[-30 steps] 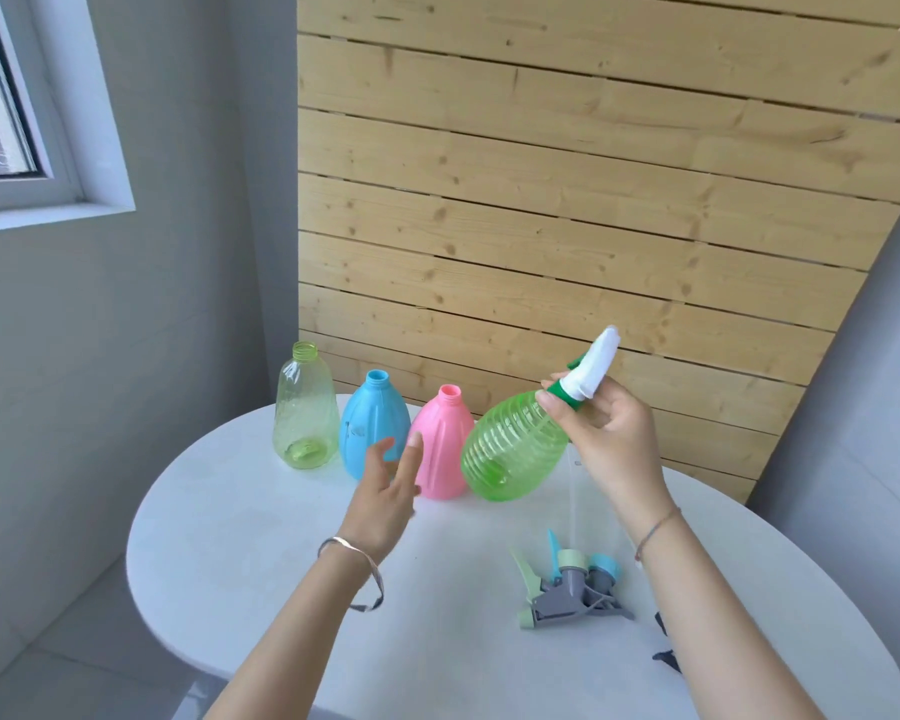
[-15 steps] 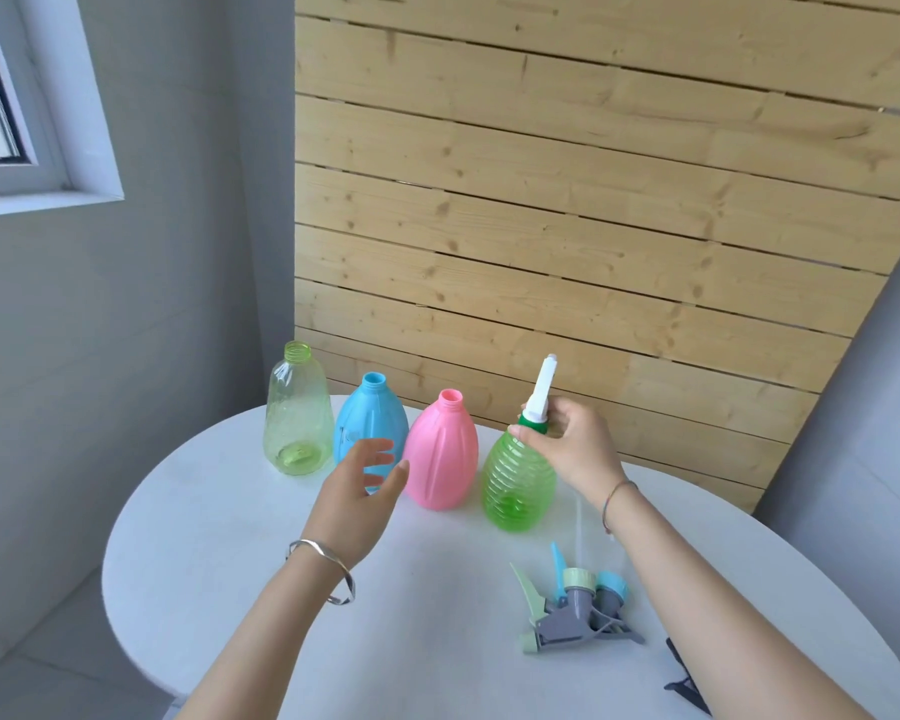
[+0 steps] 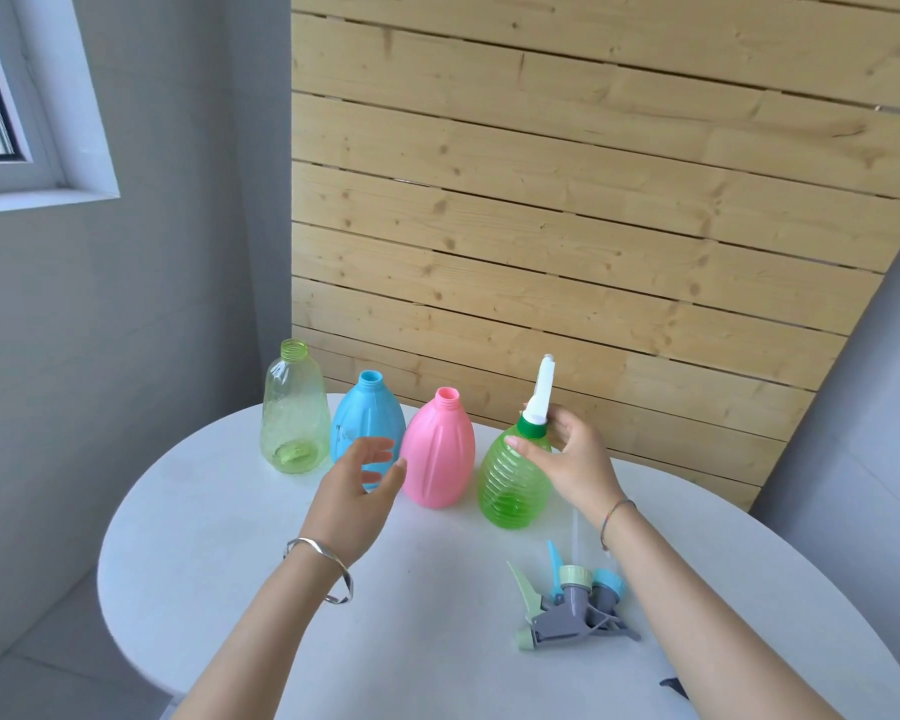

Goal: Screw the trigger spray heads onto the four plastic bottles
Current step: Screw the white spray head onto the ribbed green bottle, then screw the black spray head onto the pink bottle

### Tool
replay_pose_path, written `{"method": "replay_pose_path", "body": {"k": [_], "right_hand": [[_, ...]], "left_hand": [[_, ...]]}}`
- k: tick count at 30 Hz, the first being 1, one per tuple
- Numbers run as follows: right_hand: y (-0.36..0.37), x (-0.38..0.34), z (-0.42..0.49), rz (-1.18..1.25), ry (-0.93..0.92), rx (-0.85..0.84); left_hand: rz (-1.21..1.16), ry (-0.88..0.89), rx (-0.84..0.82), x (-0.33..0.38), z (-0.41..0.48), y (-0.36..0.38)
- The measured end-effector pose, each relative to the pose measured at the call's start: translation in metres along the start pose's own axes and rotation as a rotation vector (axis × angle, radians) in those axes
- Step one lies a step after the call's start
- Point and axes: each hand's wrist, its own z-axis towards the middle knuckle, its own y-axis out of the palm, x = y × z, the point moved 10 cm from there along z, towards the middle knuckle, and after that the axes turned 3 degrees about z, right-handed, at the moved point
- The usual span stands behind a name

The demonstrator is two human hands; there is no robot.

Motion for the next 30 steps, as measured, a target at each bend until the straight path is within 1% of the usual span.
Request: {"method": "replay_pose_path", "body": {"k": [17,21,23,26,28,29,30], "right_hand": [[0.006,-0.006,-0.009,-0.038,0.008,-0.017],[-0.006,-0.013,-0.014,-0.010,0.013,0.054],[-0.012,-0.029,-0.018,-0.036,-0.046,0.111],[-0.011,-0.078,-0.026,-0.063,-0.272,0.169],[0.007,-0.109,-0.026,-0.122,-0.405,0.122],[0.020,-0.118,-0.022,-0.174,-0.422,0.069],[0.038,-0.122,-0.017,-0.228,-0.397,-0.001]], "left_hand": [[0.020,0.001,-0.017,0.002,-0.004,0.002],[0.028,0.007,-0.021,0.003,-0.005,0.002],[0.018,0.004,-0.020,0.003,-0.004,0.001],[0.005,-0.004,-0.011,0.002,-0.004,-0.001],[-0.003,0.000,-0.007,0.003,-0.004,-0.002],[-0.008,0.003,-0.004,0.003,-0.004,-0.003],[-0.014,0.005,0.000,0.003,-0.004,-0.006]]}}
